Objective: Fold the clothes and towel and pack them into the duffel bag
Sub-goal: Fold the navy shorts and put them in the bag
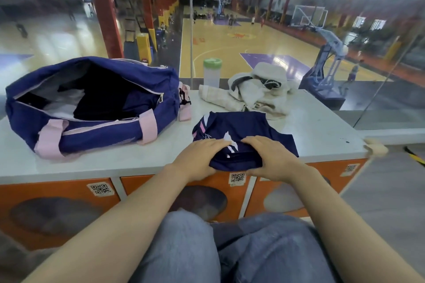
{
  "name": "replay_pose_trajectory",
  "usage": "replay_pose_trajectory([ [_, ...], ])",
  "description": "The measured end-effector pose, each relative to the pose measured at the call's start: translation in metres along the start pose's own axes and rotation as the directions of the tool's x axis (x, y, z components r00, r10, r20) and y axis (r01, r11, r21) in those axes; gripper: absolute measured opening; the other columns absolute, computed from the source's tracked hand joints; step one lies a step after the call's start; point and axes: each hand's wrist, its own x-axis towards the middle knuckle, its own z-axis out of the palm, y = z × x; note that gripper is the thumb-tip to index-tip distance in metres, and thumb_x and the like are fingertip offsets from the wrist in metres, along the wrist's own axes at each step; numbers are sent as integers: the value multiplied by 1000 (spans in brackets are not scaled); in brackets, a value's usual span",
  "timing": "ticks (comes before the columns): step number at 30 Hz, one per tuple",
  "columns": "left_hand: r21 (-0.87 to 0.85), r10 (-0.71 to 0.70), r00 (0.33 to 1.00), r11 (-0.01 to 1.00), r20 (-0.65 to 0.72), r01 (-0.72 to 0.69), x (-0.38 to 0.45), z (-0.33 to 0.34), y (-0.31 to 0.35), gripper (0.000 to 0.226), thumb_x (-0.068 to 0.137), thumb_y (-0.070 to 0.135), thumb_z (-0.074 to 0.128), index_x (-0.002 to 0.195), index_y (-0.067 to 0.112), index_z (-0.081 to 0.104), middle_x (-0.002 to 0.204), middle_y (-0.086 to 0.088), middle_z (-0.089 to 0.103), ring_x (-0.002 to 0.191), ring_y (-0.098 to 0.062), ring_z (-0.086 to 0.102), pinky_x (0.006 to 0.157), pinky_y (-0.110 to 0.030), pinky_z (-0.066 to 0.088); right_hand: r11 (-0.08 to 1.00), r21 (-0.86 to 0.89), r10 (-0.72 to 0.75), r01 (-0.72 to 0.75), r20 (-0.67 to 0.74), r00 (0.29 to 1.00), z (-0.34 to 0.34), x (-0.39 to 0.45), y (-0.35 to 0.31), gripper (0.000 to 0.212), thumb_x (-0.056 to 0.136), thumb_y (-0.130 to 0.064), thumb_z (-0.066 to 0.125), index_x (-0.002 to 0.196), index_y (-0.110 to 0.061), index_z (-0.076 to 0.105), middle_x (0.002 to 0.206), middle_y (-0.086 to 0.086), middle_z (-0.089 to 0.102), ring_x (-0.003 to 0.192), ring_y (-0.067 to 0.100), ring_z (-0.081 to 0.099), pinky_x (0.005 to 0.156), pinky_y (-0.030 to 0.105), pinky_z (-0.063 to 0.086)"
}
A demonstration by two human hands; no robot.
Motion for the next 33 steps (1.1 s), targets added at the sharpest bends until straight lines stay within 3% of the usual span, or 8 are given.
replay_pose_trajectory([
  [5,12,-27,999,1000,-41,27,-7,-7,5,59,85,21,58,138,43,42,132,14,56,120,-11,51,95,-29,44,995,-93,7,-19,-127,992,5,-10,-2,63,81,-15,64,138,-24,39,136,-5,52,126,16,47,103,31,35],
  [11,-26,-79,995,996,67,81,-7,-33,9,41,94,27,53,135,32,48,116,4,65,101,-20,60,79,-27,43,998,-8,-66,65,-35,997,-22,-7,0,43,80,-16,62,119,-31,52,103,-13,62,91,11,60,75,25,42],
  [14,-110,-114,965,984,236,144,4,-59,8,11,98,34,50,109,32,55,87,11,59,84,-19,54,66,-21,37,995,58,-85,79,93,992,-44,2,-1,37,82,-19,63,115,-32,56,97,-14,59,86,9,57,74,28,45],
  [16,-158,-123,945,972,304,177,14,-75,4,11,98,40,50,96,31,56,84,4,60,82,-23,55,71,-25,41,995,89,-54,38,184,981,-65,11,-6,28,83,-19,61,106,-34,59,91,-14,62,82,9,58,71,28,44],
  [21,-323,-241,907,877,344,355,29,-96,-10,34,94,48,52,115,23,61,110,-1,68,100,-18,64,92,-35,49,989,117,64,-95,246,967,-99,42,-10,17,79,-18,53,78,-30,67,81,-1,66,79,18,62,72,35,48],
  [25,-428,-354,855,752,379,502,43,-88,-26,38,94,49,53,119,21,61,111,0,69,96,-18,68,78,-31,56,990,60,109,-129,265,958,-98,72,-6,14,81,-23,53,91,-26,61,92,1,64,86,21,59,73,33,45],
  [29,-275,-459,866,822,198,498,56,-74,-42,43,94,52,49,111,16,65,108,-3,67,90,-17,62,64,-25,45,984,-27,178,-176,217,960,-82,92,-2,15,82,-28,54,96,-28,53,98,-3,58,94,23,54,86,38,46],
  [33,-153,-491,866,852,95,500,62,-58,-50,45,94,53,47,116,16,62,116,-5,63,97,-20,57,74,-30,42,974,-93,221,-205,223,949,-66,97,2,36,87,-26,52,123,-24,53,121,2,58,114,26,52,93,38,41],
])
